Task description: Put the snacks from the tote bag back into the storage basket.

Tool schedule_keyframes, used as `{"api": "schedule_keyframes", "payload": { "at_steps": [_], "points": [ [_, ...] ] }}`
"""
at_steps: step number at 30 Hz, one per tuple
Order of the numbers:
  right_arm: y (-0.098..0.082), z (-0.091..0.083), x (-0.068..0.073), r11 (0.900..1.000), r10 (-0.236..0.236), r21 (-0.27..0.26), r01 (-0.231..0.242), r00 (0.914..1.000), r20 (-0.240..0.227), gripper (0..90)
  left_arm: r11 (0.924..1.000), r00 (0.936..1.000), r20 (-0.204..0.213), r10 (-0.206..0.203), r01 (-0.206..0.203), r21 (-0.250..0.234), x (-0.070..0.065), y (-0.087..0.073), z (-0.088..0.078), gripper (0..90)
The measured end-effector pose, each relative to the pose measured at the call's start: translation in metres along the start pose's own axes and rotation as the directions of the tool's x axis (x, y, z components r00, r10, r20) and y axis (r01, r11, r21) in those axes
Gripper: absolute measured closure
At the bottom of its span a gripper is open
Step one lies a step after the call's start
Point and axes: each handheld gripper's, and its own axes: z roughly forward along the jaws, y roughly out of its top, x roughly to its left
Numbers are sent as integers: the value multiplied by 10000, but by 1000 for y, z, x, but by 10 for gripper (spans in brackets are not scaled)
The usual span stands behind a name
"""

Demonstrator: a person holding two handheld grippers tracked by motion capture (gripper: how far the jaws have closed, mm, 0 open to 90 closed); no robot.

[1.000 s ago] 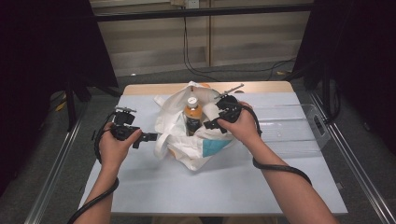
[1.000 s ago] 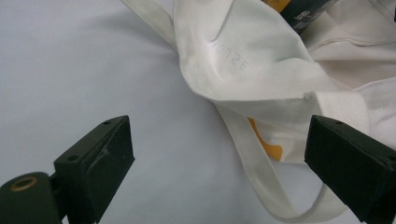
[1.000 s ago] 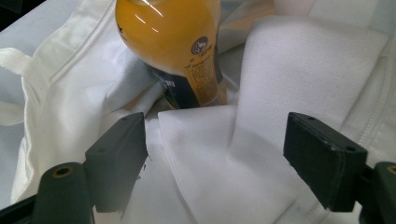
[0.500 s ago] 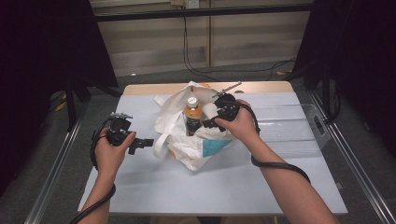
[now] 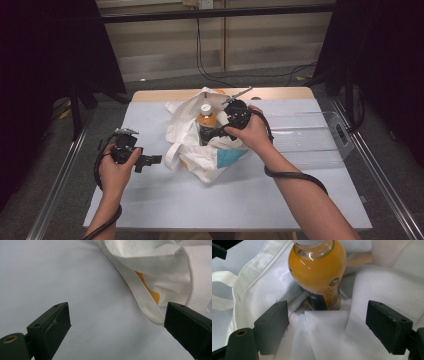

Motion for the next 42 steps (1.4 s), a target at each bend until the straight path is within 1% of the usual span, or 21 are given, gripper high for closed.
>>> {"api": "schedule_keyframes", "payload": {
  "at_steps": [1,2,4,5,8,9,10,11,12,13,15,16,18,20,24,33,35,38,39,40,42],
  "points": [
    [1,0,0,10000,-10,23,10,10000,18,183,10000,10000,-79,7,-7,-24,-1,-1,1,66],
    [1,0,0,10000,-32,39,32,10000,17,183,9999,10000,-5,-80,80,-76,-1,-3,2,66],
    [2,1,0,10000,-29,24,29,10000,6,182,10000,10000,82,-9,9,40,0,-5,1,66],
    [3,2,0,10000,-4,3,4,10000,5,181,9999,9999,66,-114,114,-73,0,-6,2,66],
    [5,2,0,10000,-20,72,20,10000,9,180,10000,10000,29,-3,3,16,0,-7,1,66],
    [6,3,0,9999,-125,21,125,9999,3,180,10000,10000,74,-31,31,0,0,-7,1,66],
    [7,2,0,10000,-96,12,96,10000,24,180,9999,9998,162,-122,123,-73,0,-8,1,66],
    [8,3,0,9999,-102,-45,102,9999,-12,180,9999,9999,64,-91,92,-96,-1,-8,1,66],
    [9,3,0,9998,-184,-59,184,9998,6,180,9999,9999,105,-105,106,-54,-1,-9,2,66],
    [9,3,0,9999,-131,-33,131,9999,31,180,9999,9999,111,-109,109,-76,-1,-9,2,66],
    [10,5,0,9997,-229,-36,229,9997,41,181,10000,9999,134,-9,8,67,0,-9,2,66],
    [10,5,1,9999,-143,8,143,9999,38,180,10000,9998,195,-44,42,84,-1,-9,3,66],
    [12,7,1,9998,-188,-24,188,9998,24,180,9999,9997,238,26,-29,136,-3,-8,3,66],
    [13,8,2,9998,-188,43,188,9998,58,180,9999,9995,285,-95,93,52,-3,-8,4,66],
    [17,11,2,9998,-175,-34,175,9998,41,178,9998,9994,337,69,-75,161,-3,-8,5,66],
    [21,22,4,9995,-296,115,296,9996,5,173,9999,9994,338,59,-63,103,-2,-8,5,66],
    [23,25,4,9995,-281,151,281,9996,5,172,10000,9990,442,-81,78,58,-2,-8,5,66],
    [25,28,5,9992,-376,94,377,9993,-50,170,9999,9987,506,-80,72,156,0,-9,5,66],
    [26,29,6,9993,-317,199,317,9995,-27,171,9999,9988,488,-81,74,148,0,-9,6,66],
    [27,30,6,9993,-336,188,337,9994,-30,171,9999,9990,451,3,-11,167,1,-9,5,66],
    [28,33,5,9993,-346,155,347,9994,-42,170,9999,9988,474,-137,133,82,1,-10,5,66]
  ]
}}
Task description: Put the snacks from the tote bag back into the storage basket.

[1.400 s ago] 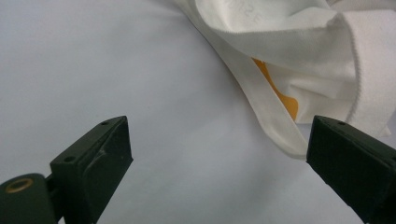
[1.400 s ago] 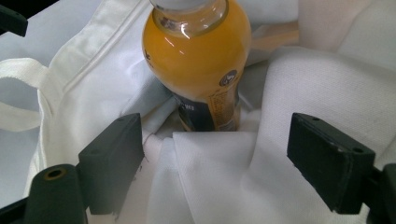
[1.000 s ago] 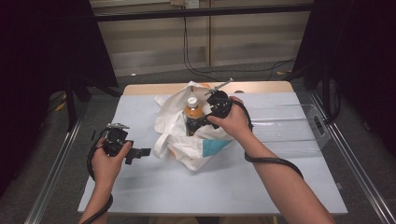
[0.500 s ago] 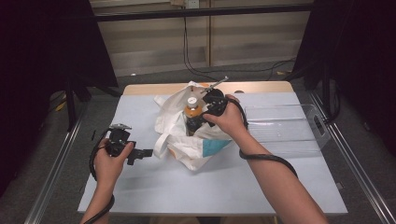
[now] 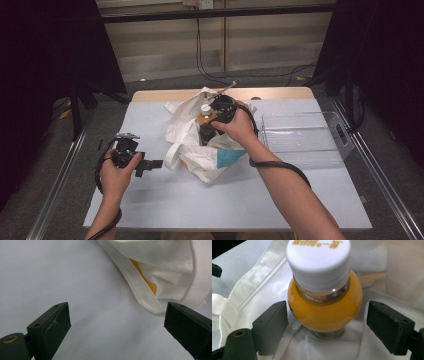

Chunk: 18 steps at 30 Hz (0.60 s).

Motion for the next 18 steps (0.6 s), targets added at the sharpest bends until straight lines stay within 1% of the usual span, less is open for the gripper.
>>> {"api": "schedule_keyframes", "payload": {
  "at_steps": [1,3,4,5,6,8,14,15,17,18],
  "points": [
    [1,1,0,10000,11,11,-11,10000,3,170,9999,9999,-47,109,-109,35,1,0,-1,66],
    [2,4,1,10000,-9,51,9,10000,-26,170,10000,10000,-56,-12,11,-69,1,0,-1,66],
    [2,5,1,9999,-22,106,22,10000,1,170,9999,10000,6,-93,93,-132,0,-1,-1,66],
    [2,6,1,9999,-87,130,87,10000,-17,170,9999,10000,-43,-75,74,-95,1,-1,-1,66],
    [2,7,2,9999,-55,98,55,10000,-9,170,9999,10000,-28,-75,74,-79,1,-1,-1,66],
    [2,8,1,10000,-27,76,27,10000,-43,171,10000,10000,-14,63,-63,61,2,-2,-1,66],
    [1,13,2,9999,118,56,-117,9999,-11,189,10000,10000,-10,-27,27,-9,0,-2,0,67],
    [1,13,2,9999,100,24,-100,9999,12,196,9999,9999,-6,-101,101,-63,0,-2,0,67],
    [2,14,2,10000,86,-32,-86,10000,-10,207,10000,10000,16,-55,55,10,0,-2,1,67],
    [2,15,3,10000,53,-44,-52,10000,56,211,10000,10000,-6,-39,39,7,0,-2,1,67]
  ]
}}
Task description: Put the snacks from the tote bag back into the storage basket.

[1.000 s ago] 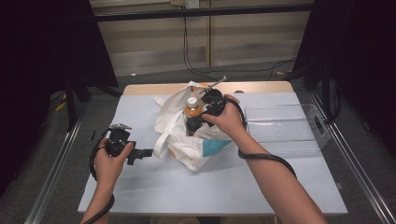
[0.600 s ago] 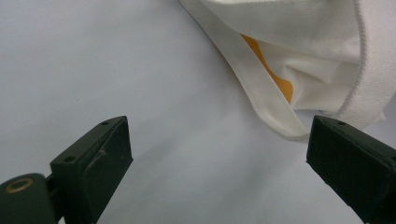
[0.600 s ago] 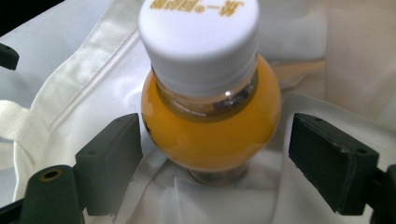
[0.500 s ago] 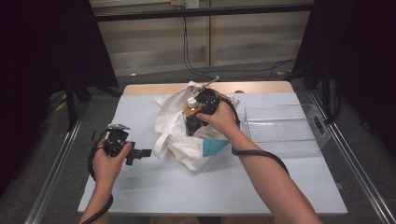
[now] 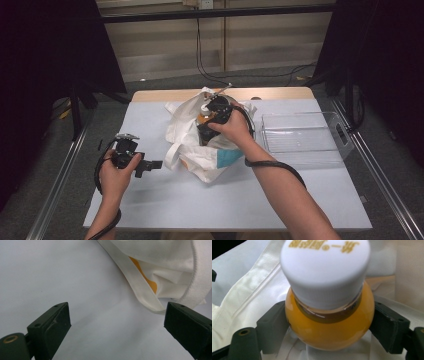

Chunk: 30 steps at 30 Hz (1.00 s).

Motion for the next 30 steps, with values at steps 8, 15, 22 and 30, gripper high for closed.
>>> {"api": "schedule_keyframes", "payload": {
  "at_steps": [8,15,22,30],
  "points": [
    [1,1,2,10000,-96,24,96,9999,28,295,10000,10000,30,-93,93,20,2,-2,-1,67],
    [1,0,3,9999,-135,30,135,9999,75,303,10000,10000,97,6,-6,3,1,-1,-2,67],
    [3,-1,1,9999,-115,81,115,9999,42,305,10000,9999,143,-19,19,-12,2,-1,-2,67],
    [6,-7,1,9995,-253,190,252,9997,42,306,10000,9999,140,-91,91,-8,3,-3,-3,67]
  ]
}}
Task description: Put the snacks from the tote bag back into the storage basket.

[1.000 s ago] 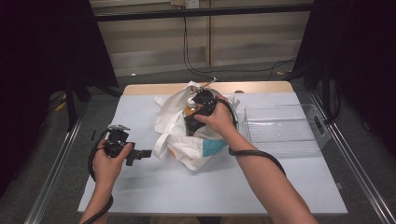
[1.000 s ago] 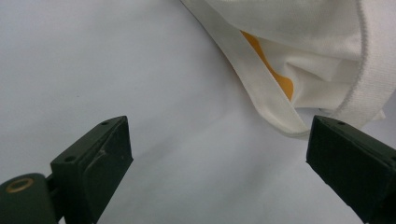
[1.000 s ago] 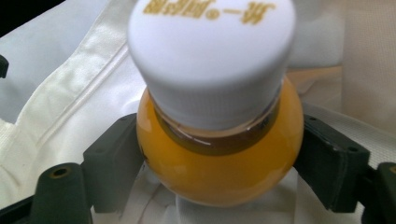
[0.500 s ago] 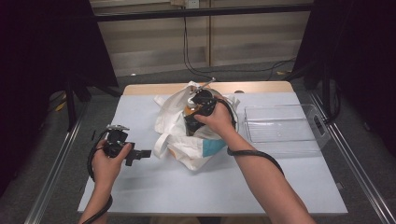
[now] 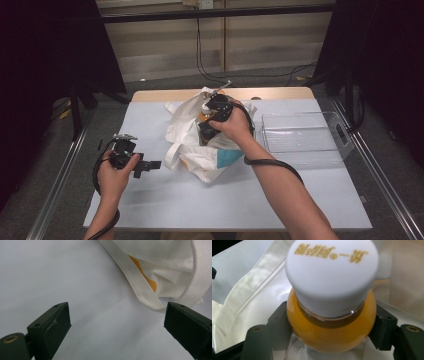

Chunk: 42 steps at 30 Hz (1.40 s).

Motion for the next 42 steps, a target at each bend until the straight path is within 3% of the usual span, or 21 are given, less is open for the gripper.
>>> {"api": "schedule_keyframes", "payload": {
  "at_steps": [5,25,42],
  "points": [
    [6,-6,-2,9999,-130,-27,130,9999,-23,306,10000,10000,7,46,-46,-9,-1,0,1,67],
    [17,-28,-7,9997,64,-240,-70,9996,-257,307,10000,10000,-48,57,-57,-17,0,-1,1,68],
    [30,-51,-9,9995,90,304,-76,9989,-460,308,10000,10000,11,-8,8,8,-1,-1,0,69]
  ]
}}
